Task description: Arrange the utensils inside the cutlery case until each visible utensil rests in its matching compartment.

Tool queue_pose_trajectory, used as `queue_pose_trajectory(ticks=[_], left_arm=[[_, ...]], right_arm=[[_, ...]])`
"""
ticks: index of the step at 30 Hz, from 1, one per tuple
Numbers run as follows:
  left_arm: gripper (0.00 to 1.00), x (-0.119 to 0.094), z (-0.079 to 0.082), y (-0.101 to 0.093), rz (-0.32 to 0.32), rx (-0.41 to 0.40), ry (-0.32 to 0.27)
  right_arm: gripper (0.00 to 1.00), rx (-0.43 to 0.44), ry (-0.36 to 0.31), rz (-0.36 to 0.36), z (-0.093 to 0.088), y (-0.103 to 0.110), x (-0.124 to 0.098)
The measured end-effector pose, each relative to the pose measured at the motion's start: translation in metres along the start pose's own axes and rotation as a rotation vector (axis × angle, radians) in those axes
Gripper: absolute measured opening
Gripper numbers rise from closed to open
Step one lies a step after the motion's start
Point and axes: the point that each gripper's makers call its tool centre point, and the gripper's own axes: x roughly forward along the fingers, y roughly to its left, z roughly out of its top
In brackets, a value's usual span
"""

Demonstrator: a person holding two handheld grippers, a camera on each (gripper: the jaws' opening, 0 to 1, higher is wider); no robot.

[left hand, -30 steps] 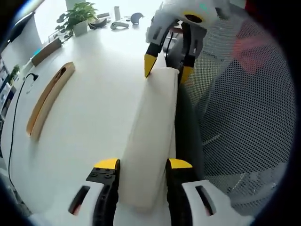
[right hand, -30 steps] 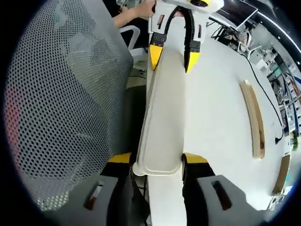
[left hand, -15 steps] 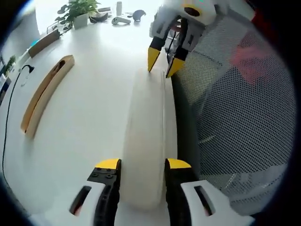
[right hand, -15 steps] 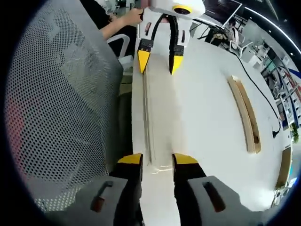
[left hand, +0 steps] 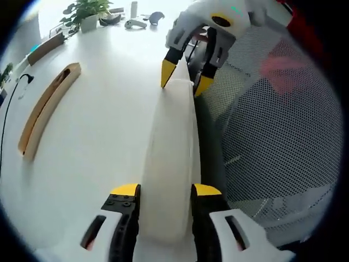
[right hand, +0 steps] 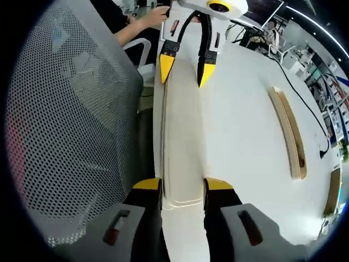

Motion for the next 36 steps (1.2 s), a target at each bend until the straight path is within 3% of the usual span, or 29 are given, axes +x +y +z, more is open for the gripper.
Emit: queue_pose_trajectory(ticks=[6,9,11,12,15,22,26,28,29,30,31,32,33,36], left_arm=[[0.38,-0.001,0.001,0.001,-0.027,-0.015,0.002],[0.38,-0.001,0.001,-0.002,-0.073,-0.034,0.007],[0.38,-0.002,0.001,-0.007,-0.119,-0.054,0.026],[0.38,-0.001,0.003,-0.005,-0.113,-0.041,0.025],[0.38,-0.001,0.005,-0.009,-0.114,-0.023,0.038],[0.39,-0.002,0.004,-0.006,-0.060,0.018,0.027],[0.38,-0.002,-0.001,-0.003,-0.021,0.046,0.051],[0.33,-0.003,-0.002,0.004,0.010,0.020,0.057],[0.32,-0.006,-0.006,0.012,0.058,0.000,0.071],[0.29,-0.008,-0.001,0.010,0.029,-0.024,0.044],[0.28,-0.009,-0.001,0.013,0.043,-0.041,0.048],[0.21,-0.011,0.000,0.022,0.091,0.000,0.041],[0.14,-0.014,-0.006,0.031,0.147,0.042,0.076],[0.04,-0.012,-0.010,0.029,0.119,0.001,0.095]], right_arm=[[0.22,-0.084,0.023,-0.050,-0.003,-0.005,0.003],[0.18,-0.099,0.017,-0.082,-0.001,-0.010,0.000],[0.15,-0.083,0.009,-0.081,0.000,-0.013,-0.002],[0.15,-0.048,0.004,-0.073,0.001,-0.014,-0.003],[0.13,-0.048,0.006,-0.074,0.001,-0.018,-0.004],[0.07,-0.065,-0.003,-0.094,0.007,-0.028,-0.011],[0.06,-0.069,-0.006,-0.094,0.013,-0.036,-0.012],[0.04,-0.058,-0.006,-0.092,0.018,-0.042,-0.014],[0.04,-0.064,-0.014,-0.092,0.020,-0.045,-0.016],[0.03,-0.028,0.003,-0.078,0.019,-0.047,-0.015],[0.03,-0.019,-0.004,-0.063,0.020,-0.048,-0.015],[0.03,-0.024,-0.010,-0.065,0.021,-0.052,-0.015],[0.02,-0.037,-0.023,-0.075,0.024,-0.058,-0.016],[0.02,-0.025,-0.012,-0.054,0.025,-0.062,-0.011]])
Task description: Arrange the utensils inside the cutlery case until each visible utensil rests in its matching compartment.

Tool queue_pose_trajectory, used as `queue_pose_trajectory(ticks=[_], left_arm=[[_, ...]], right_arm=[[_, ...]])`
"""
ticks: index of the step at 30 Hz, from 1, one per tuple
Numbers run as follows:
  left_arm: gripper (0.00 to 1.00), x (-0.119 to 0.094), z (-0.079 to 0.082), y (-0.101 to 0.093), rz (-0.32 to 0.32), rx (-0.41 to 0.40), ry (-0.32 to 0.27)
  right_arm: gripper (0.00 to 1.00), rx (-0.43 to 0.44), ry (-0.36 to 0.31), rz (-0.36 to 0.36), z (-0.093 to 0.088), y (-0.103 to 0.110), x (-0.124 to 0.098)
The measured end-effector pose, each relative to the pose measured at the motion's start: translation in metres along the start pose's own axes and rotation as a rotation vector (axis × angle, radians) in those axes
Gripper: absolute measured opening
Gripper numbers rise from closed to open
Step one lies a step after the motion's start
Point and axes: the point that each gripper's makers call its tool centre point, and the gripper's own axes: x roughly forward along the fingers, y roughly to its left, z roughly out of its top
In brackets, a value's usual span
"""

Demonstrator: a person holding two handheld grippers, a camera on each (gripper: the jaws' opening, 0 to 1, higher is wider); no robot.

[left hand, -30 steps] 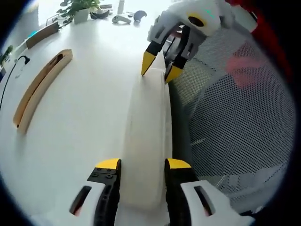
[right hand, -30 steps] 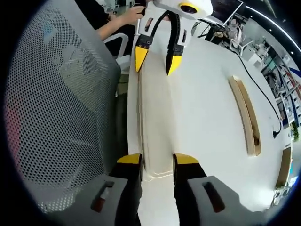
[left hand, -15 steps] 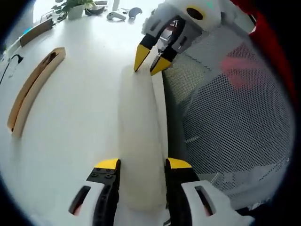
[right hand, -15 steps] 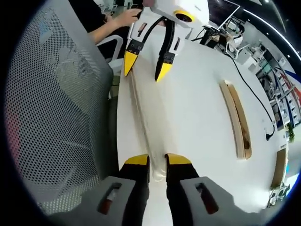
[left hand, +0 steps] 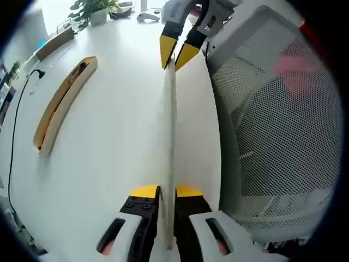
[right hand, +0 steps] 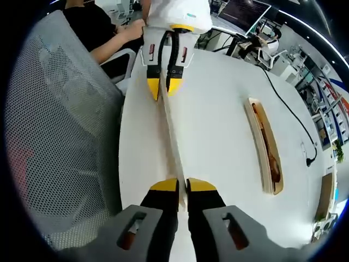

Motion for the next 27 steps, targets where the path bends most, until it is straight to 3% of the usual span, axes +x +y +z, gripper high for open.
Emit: queue_pose_trajectory(ticks=[2,4,9,10,13,16,18,19,21,25,27], left_arm=[[0.06,0.002,0.000,0.002,0.035,0.049,0.001],[0.06,0.001,-0.002,0.001,0.036,0.029,0.010],[0.04,-0.003,-0.003,0.004,0.090,0.068,0.000],[0.04,-0.003,-0.002,0.008,0.118,0.089,0.004],[0.04,-0.003,-0.002,0.008,0.115,0.072,0.001],[0.14,-0.007,-0.001,0.020,0.174,0.044,-0.038],[0.23,-0.011,0.006,0.021,0.159,-0.035,-0.103],[0.24,-0.014,0.004,0.022,0.155,-0.071,-0.103],[0.27,-0.018,0.004,0.029,0.183,-0.067,-0.123],[0.50,-0.025,0.002,0.038,0.227,-0.113,-0.156],[0.52,-0.028,0.000,0.038,0.228,-0.145,-0.163]], right_arm=[[0.03,-0.013,0.007,-0.007,-0.002,-0.002,0.006],[0.03,0.007,0.005,0.002,0.001,-0.004,0.006],[0.04,0.080,0.007,0.129,0.001,0.010,0.009],[0.04,0.064,0.005,0.106,0.001,0.005,0.011],[0.02,0.024,0.016,0.098,0.001,0.007,0.013],[0.01,-0.004,0.027,0.111,0.002,0.014,0.012],[0.00,-0.044,0.035,0.054,0.000,0.011,0.010],[0.00,-0.031,0.027,0.056,0.001,0.013,0.009],[0.00,-0.030,0.014,0.041,0.001,0.012,0.007],[0.00,-0.114,0.019,-0.015,-0.002,0.006,0.000],[0.00,-0.140,0.031,-0.046,-0.004,0.001,-0.003]])
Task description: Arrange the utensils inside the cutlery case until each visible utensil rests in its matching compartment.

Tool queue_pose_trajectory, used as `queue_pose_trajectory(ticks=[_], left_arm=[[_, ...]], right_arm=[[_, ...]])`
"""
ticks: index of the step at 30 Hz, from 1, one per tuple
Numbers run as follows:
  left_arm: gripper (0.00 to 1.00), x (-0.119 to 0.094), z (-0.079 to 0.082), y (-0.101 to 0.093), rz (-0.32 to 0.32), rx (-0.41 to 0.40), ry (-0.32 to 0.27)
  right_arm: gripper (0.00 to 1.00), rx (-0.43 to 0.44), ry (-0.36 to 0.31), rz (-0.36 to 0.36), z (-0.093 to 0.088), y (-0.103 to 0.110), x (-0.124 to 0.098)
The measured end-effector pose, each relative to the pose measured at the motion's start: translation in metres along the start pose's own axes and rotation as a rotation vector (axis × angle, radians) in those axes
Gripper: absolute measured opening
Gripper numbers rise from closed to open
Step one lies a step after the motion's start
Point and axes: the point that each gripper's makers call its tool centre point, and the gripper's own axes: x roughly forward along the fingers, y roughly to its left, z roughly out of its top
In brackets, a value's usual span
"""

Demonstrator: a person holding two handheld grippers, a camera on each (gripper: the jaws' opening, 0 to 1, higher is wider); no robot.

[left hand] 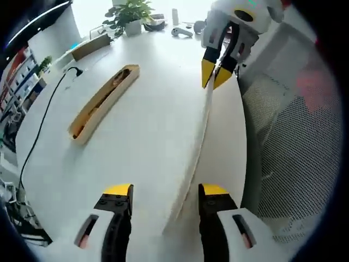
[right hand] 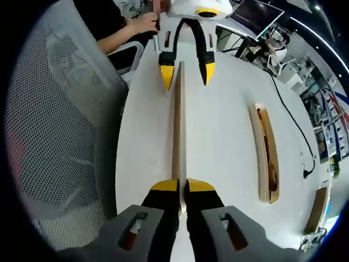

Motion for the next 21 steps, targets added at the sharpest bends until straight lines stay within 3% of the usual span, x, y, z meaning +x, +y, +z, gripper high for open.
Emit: queue_pose_trajectory(ticks=[12,21], left_arm=[[0.53,-0.004,-0.004,-0.003,-0.016,-0.145,-0.024],[0.52,-0.003,-0.001,0.008,-0.002,-0.221,-0.026]], right_arm=[[0.00,0.003,0.005,-0.116,-0.011,-0.030,-0.013],[0.00,-0.089,0.016,-0.210,-0.011,-0.056,-0.024]])
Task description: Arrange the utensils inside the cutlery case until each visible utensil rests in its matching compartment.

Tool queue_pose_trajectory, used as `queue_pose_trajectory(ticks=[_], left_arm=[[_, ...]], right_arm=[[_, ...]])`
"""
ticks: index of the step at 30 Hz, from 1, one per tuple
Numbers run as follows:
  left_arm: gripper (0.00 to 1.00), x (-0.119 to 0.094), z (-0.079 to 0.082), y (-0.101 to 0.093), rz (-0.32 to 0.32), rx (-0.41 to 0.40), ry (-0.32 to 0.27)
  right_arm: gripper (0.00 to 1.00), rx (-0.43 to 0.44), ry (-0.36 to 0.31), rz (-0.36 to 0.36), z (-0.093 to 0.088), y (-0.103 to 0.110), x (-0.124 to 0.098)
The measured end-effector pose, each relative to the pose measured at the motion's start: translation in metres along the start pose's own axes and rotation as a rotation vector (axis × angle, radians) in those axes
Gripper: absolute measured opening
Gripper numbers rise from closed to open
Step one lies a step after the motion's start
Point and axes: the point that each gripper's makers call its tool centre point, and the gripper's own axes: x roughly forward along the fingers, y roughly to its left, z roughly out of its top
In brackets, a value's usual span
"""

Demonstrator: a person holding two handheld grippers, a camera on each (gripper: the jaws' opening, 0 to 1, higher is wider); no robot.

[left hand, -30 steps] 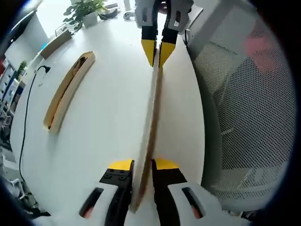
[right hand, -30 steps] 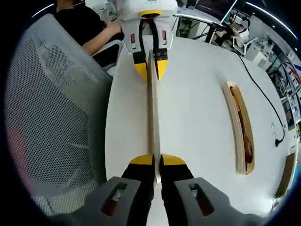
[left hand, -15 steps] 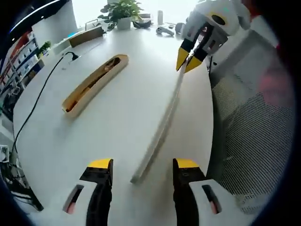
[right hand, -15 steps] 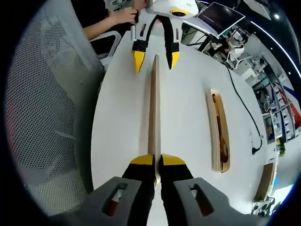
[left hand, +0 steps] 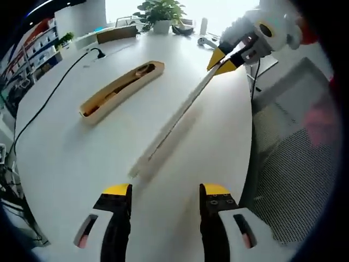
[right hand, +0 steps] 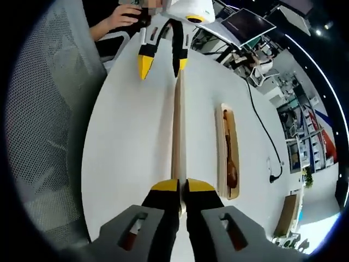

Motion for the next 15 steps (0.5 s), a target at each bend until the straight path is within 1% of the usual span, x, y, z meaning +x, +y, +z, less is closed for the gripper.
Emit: queue_pose_trajectory(ticks=[5,6,8,10,12,15], left_arm=[[0.52,0.003,0.004,0.002,-0.019,-0.025,0.003],[0.52,0.004,0.005,-0.001,-0.045,-0.066,0.004],[0.52,0.005,0.006,0.001,-0.053,-0.094,-0.001],[0.51,0.005,0.010,0.005,-0.059,-0.125,-0.016],[0.50,0.005,0.012,0.011,-0.055,-0.127,-0.014],[0.50,0.003,0.021,0.019,-0.062,-0.162,-0.032]], right_arm=[[0.00,0.009,-0.003,-0.033,-0.005,-0.014,-0.001],[0.00,0.006,-0.004,-0.053,-0.006,-0.019,-0.002],[0.00,0.002,-0.004,-0.080,-0.008,-0.028,-0.003],[0.00,-0.013,-0.003,-0.122,-0.012,-0.039,-0.005],[0.00,-0.006,-0.001,-0.135,-0.015,-0.046,-0.005],[0.00,-0.030,0.003,-0.184,-0.019,-0.060,-0.003]])
